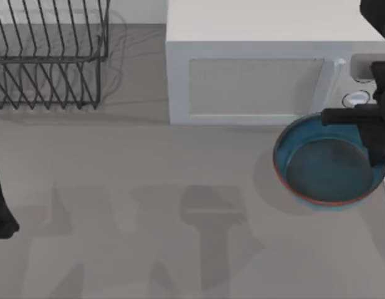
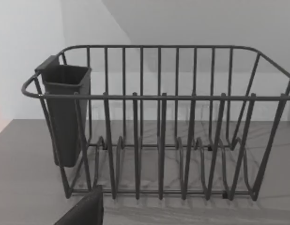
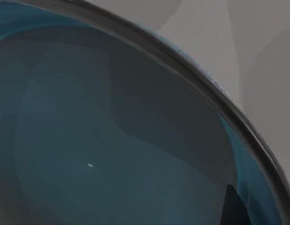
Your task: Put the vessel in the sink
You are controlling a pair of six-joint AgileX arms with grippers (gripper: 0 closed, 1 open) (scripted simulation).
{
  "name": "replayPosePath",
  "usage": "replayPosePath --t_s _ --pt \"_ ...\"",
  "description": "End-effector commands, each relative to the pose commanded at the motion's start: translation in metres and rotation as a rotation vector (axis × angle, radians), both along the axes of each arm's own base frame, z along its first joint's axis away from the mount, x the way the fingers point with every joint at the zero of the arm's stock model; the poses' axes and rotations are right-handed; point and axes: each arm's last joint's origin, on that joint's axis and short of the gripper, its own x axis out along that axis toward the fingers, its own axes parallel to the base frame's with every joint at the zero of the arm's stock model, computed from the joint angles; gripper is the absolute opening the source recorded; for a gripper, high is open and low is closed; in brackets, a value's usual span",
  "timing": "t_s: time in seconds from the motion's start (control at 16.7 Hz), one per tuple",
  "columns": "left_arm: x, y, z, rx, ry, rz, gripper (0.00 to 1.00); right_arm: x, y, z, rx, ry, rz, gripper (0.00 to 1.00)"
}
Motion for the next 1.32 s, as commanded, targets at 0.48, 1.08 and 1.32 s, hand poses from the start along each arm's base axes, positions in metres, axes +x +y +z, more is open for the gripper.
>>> replayPosePath --t_s 0.48,1.08,1.32 --pt "0.0 0.0 0.0 0.0 0.0 0.0 1.0 0.024 -0.135 -0.079 0.086 -0.2 -0.321 0.0" --pt "0.0 0.0 0.0 0.0 0.0 0.0 1.0 -0.008 -0.266 -0.102 0.001 -1.134 -0.341 0.0" --pt "0.0 0.0 0.0 0.0 0.0 0.0 1.0 -0.016 -0.258 -0.079 -0.033 -1.415 -0.143 0.0"
